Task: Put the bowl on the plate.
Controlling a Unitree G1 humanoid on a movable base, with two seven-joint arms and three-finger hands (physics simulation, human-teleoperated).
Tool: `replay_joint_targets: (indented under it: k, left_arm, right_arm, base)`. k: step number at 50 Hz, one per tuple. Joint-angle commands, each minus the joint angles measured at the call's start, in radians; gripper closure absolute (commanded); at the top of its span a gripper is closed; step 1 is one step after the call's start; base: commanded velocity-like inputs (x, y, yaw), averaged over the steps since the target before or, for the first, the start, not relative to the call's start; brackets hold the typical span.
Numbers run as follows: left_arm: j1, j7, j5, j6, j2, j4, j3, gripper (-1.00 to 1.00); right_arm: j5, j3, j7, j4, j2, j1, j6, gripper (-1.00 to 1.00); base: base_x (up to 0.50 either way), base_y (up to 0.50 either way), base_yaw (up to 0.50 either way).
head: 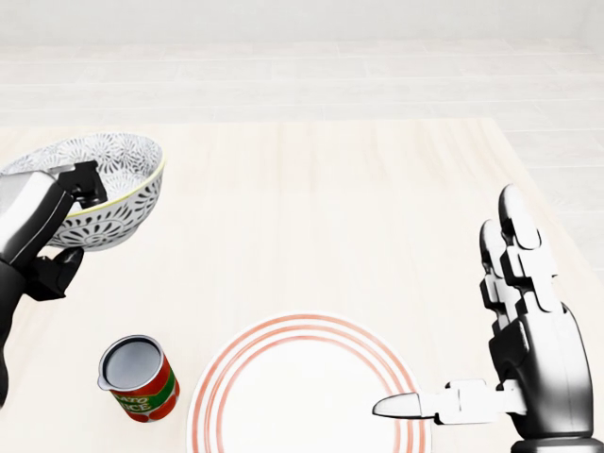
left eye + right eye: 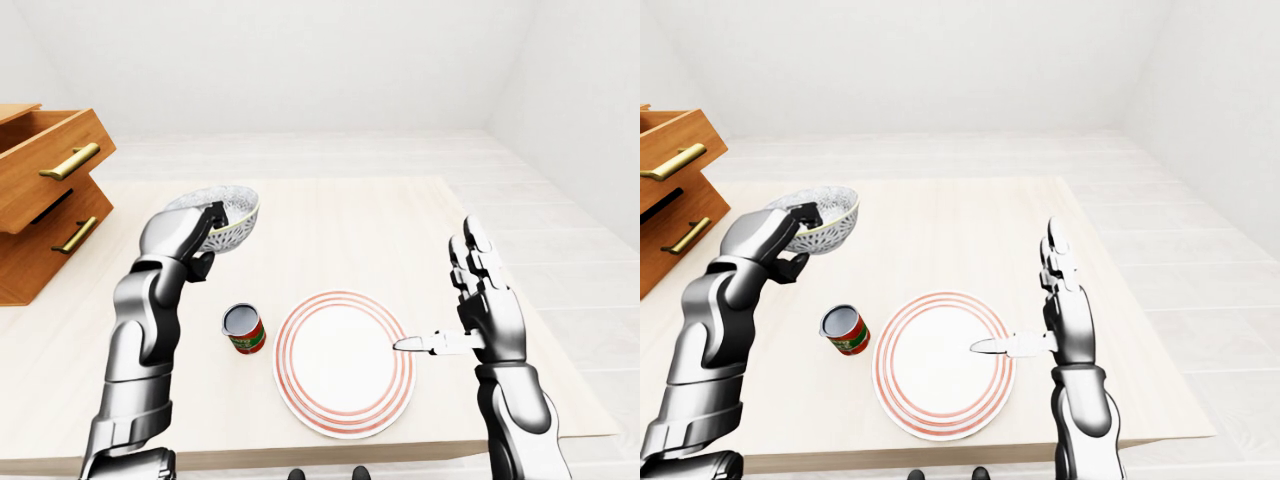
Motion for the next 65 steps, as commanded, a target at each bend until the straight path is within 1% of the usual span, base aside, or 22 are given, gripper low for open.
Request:
replay_joint_targets:
  k: [1,3,5,7,10,13,17,20,21,22,25,27,30,34,36,37,42,43,51,52,56,65]
  left_arm:
    - [0.04,-0.04,0.021,0.0,-0.047,-0.182,-0.002,1.0]
    - [0.058,-0.059,0.022,0.002,-0.063,-0.22,-0.003,1.0]
    - [0.067,-0.071,0.029,-0.001,-0.07,-0.252,-0.006,1.0]
    - [0.073,-0.087,0.028,0.003,-0.084,-0.283,-0.006,1.0]
    - [0.084,-0.101,0.032,0.001,-0.099,-0.313,-0.012,1.0]
    - [0.1,-0.116,0.041,-0.009,-0.114,-0.344,-0.027,1.0]
    - [0.11,-0.132,0.053,-0.008,-0.136,-0.383,-0.038,1.0]
    - [0.117,-0.13,0.059,-0.013,-0.158,-0.405,-0.052,1.0]
    - [0.119,-0.127,0.066,-0.019,-0.159,-0.409,-0.057,1.0]
    - [0.119,-0.127,0.066,-0.02,-0.16,-0.409,-0.057,1.0]
    - [0.132,-0.132,0.074,-0.02,-0.183,-0.437,-0.075,1.0]
    - [0.135,-0.114,0.065,-0.041,-0.194,-0.446,-0.084,1.0]
    - [0.147,-0.112,0.081,-0.049,-0.203,-0.454,-0.1,1.0]
    - [0.168,-0.099,0.09,-0.068,-0.227,-0.469,-0.12,1.0]
    - [0.179,-0.095,0.095,-0.073,-0.24,-0.476,-0.129,1.0]
    - [0.182,-0.084,0.089,-0.088,-0.242,-0.475,-0.135,1.0]
    - [0.204,-0.066,0.105,-0.104,-0.263,-0.478,-0.153,1.0]
    - [0.207,-0.062,0.106,-0.111,-0.267,-0.481,-0.158,1.0]
    - [0.246,-0.069,0.127,-0.121,-0.297,-0.519,-0.193,1.0]
    - [0.262,-0.073,0.133,-0.125,-0.306,-0.537,-0.209,1.0]
    - [0.288,-0.077,0.135,-0.125,-0.325,-0.563,-0.23,1.0]
    - [0.339,-0.058,0.147,-0.125,-0.34,-0.599,-0.256,1.0]
  right_arm:
    - [0.0,-0.013,0.007,0.01,0.005,0.006,0.0,-1.0]
    - [-0.001,-0.013,0.007,0.018,0.006,0.006,0.0,-1.0]
    - [0.0,-0.013,0.008,0.018,0.006,0.008,0.0,-1.0]
    - [-0.001,-0.014,0.008,0.02,0.006,0.01,0.0,-1.0]
    - [0.001,-0.017,0.008,0.025,0.007,0.008,0.0,-1.0]
    - [0.001,-0.017,0.009,0.023,0.007,0.007,0.0,-1.0]
    - [0.003,-0.019,0.01,0.02,0.008,0.013,0.0,-1.0]
    - [0.003,-0.02,0.012,0.026,0.011,0.028,0.0,-1.0]
    - [0.004,-0.02,0.012,0.026,0.012,0.031,0.0,-1.0]
    - [0.004,-0.02,0.012,0.026,0.012,0.031,0.0,-1.0]
    - [0.004,-0.02,0.013,0.018,0.014,0.043,0.0,-1.0]
    - [0.004,-0.023,0.014,0.011,0.014,0.048,0.0,-1.0]
    - [0.003,-0.023,0.014,0.012,0.015,0.05,0.0,-1.0]
    - [0.002,-0.024,0.016,0.016,0.017,0.053,0.0,-1.0]
    - [0.002,-0.025,0.016,0.015,0.017,0.054,0.0,-1.0]
    - [0.002,-0.025,0.016,0.016,0.018,0.054,0.0,-1.0]
    - [0.003,-0.026,0.017,0.023,0.02,0.057,0.0,-1.0]
    - [0.002,-0.026,0.017,0.024,0.02,0.058,0.0,-1.0]
    - [0.001,-0.029,0.018,0.015,0.019,0.06,0.0,-1.0]
    - [0.003,-0.032,0.018,0.019,0.019,0.06,0.0,-1.0]
    - [0.002,-0.033,0.018,0.025,0.02,0.056,0.0,-1.0]
    - [0.005,-0.038,0.021,0.038,0.019,0.053,0.0,-1.0]
  base:
    - [0.0,0.0,0.0]
    - [0.0,0.0,0.0]
    - [0.0,0.0,0.0]
    - [0.0,0.0,0.0]
    - [0.0,0.0,0.0]
    - [0.0,0.0,0.0]
    - [0.0,0.0,0.0]
    - [0.0,0.0,0.0]
    - [0.0,0.0,0.0]
    - [0.0,0.0,0.0]
    - [0.0,0.0,0.0]
    - [0.0,0.0,0.0]
    - [0.0,0.0,0.0]
    - [0.0,0.0,0.0]
    - [0.0,0.0,0.0]
    - [0.0,0.0,0.0]
    - [0.0,0.0,0.0]
    - [0.0,0.0,0.0]
    - [0.0,0.0,0.0]
    - [0.0,0.0,0.0]
    - [0.0,0.0,0.0]
    - [0.0,0.0,0.0]
